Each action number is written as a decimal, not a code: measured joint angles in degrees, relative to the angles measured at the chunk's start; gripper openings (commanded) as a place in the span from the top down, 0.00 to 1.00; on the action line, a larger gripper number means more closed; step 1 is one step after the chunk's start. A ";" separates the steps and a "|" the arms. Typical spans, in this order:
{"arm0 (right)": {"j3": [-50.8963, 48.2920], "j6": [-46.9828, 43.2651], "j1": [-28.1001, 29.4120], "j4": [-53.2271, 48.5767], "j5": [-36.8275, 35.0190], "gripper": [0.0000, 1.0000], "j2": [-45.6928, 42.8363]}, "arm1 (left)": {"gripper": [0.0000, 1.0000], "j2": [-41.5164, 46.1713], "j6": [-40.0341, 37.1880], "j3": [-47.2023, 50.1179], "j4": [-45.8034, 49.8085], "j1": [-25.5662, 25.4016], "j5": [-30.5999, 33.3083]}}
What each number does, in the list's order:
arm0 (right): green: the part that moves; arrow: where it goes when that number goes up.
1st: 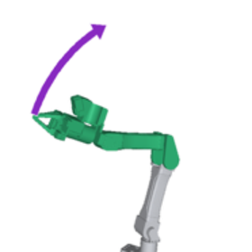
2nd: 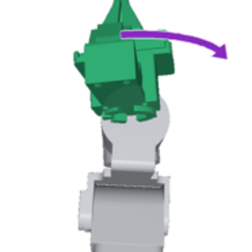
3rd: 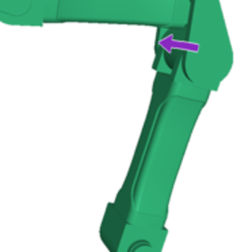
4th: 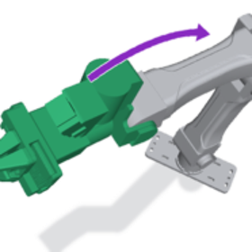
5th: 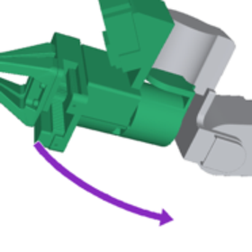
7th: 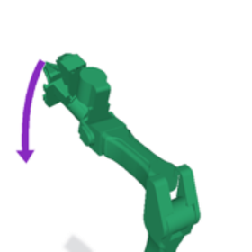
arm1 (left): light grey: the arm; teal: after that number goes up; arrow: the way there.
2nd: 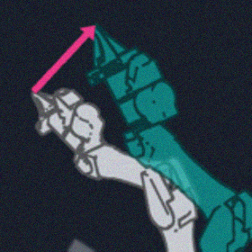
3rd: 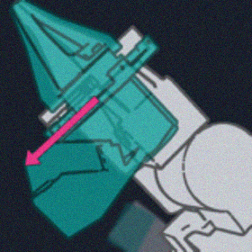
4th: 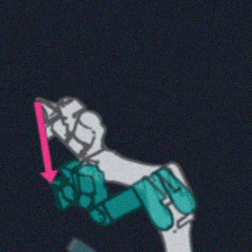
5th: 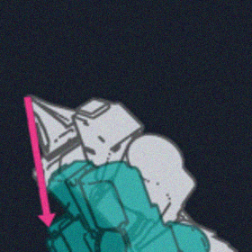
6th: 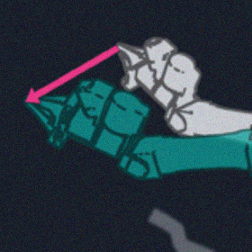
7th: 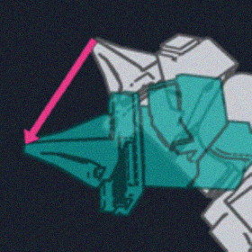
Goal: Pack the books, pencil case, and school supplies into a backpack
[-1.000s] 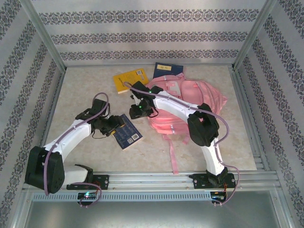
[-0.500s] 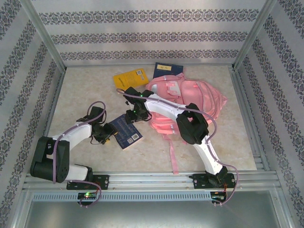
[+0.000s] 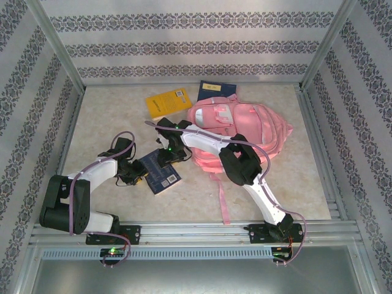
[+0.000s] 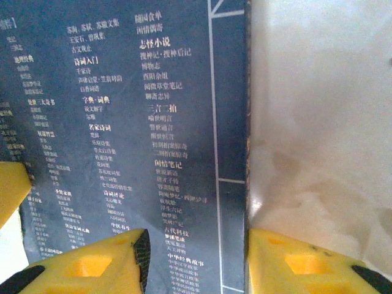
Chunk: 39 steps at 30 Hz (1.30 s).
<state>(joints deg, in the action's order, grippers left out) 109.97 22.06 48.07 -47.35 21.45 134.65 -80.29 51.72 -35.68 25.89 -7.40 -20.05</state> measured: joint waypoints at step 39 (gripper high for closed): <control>-33.70 13.44 -7.91 24.20 17.79 0.98 -34.40 | 0.18 11.13 4.33 3.69 -22.12 -1.46 -18.78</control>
<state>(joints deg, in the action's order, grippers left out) 76.27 35.51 40.16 -23.16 39.24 100.25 -69.17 56.05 -31.99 3.77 -8.86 -38.83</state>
